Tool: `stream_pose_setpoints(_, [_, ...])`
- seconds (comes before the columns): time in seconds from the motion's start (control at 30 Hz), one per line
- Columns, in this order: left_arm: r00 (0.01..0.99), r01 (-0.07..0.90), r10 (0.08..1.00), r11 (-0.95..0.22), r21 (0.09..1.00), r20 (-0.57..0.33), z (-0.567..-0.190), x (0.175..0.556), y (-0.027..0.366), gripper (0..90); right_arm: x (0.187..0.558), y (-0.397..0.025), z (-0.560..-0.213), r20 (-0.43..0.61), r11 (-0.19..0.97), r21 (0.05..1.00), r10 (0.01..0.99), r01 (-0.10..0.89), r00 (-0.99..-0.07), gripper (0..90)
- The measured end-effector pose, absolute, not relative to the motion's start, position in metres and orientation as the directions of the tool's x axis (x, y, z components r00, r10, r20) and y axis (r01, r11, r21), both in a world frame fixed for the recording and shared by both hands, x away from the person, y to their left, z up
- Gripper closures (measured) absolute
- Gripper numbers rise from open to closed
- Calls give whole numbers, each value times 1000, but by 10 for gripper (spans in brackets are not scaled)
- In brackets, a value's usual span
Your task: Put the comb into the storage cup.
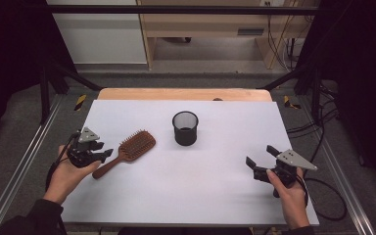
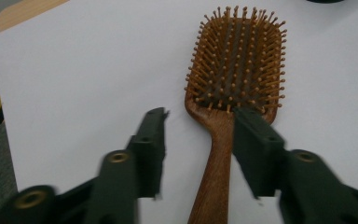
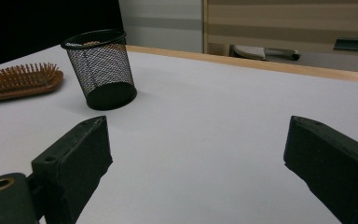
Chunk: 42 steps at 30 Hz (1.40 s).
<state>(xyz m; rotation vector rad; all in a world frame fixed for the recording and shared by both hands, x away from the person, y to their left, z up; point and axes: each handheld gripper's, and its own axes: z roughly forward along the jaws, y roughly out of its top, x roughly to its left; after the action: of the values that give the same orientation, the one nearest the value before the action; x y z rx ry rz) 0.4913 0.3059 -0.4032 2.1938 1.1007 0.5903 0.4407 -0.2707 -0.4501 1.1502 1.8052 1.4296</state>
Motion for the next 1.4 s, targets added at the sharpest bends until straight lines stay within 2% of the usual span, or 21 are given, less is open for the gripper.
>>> stream_pose_setpoints(0.03, [565,554,816,-483,678,120,-403,493,306,477,441,-271,-450,80,63,958,876,279,-475,76])
stream_pose_setpoints(0.07, [565,550,814,-492,675,133,-403,494,306,399,441,-271,-451,80,65,958,876,280,-475,76])
stream_pose_setpoints(0.1, [566,549,814,-491,676,132,-404,495,306,399,441,-271,-451,80,65,958,876,280,-475,76])
stream_pose_setpoints(0.17, [578,553,806,-501,666,126,-408,499,307,298,441,-270,-451,80,65,958,876,281,-475,76])
stream_pose_setpoints(0.23, [585,557,802,-505,659,120,-410,500,306,278,441,-270,-451,80,65,957,876,282,-475,75])
stream_pose_setpoints(0.27, [592,560,797,-510,653,115,-412,502,306,189,441,-270,-451,81,64,957,877,282,-474,75])
stream_pose_setpoints(0.3, [597,563,794,-514,648,112,-414,503,305,189,441,-270,-451,81,64,957,877,282,-474,75])
stream_pose_setpoints(0.33, [601,566,791,-523,638,116,-416,504,304,91,441,-270,-451,81,65,957,876,283,-475,75])
stream_pose_setpoints(0.43, [594,577,796,-524,627,118,-420,508,303,38,441,-270,-451,80,67,956,876,285,-475,75])
stream_pose_setpoints(0.93, [614,611,783,-552,568,102,-440,521,300,57,441,-270,-452,76,73,955,875,286,-479,75])
stream_pose_setpoints(1.13, [638,621,766,-571,537,77,-445,524,296,156,441,-270,-451,78,71,955,876,286,-476,75])
stream_pose_setpoints(1.17, [650,618,756,-584,527,75,-446,524,296,207,441,-270,-451,79,70,955,875,287,-477,74])
stream_pose_setpoints(1.23, [659,621,749,-596,509,73,-446,524,294,220,441,-270,-452,79,71,955,875,287,-478,74])
stream_pose_setpoints(1.33, [672,622,738,-609,492,64,-447,523,293,366,441,-270,-452,78,72,955,874,287,-480,74])
stream_pose_setpoints(1.4, [671,630,739,-608,484,56,-448,524,293,396,441,-270,-452,77,73,955,874,286,-481,74])
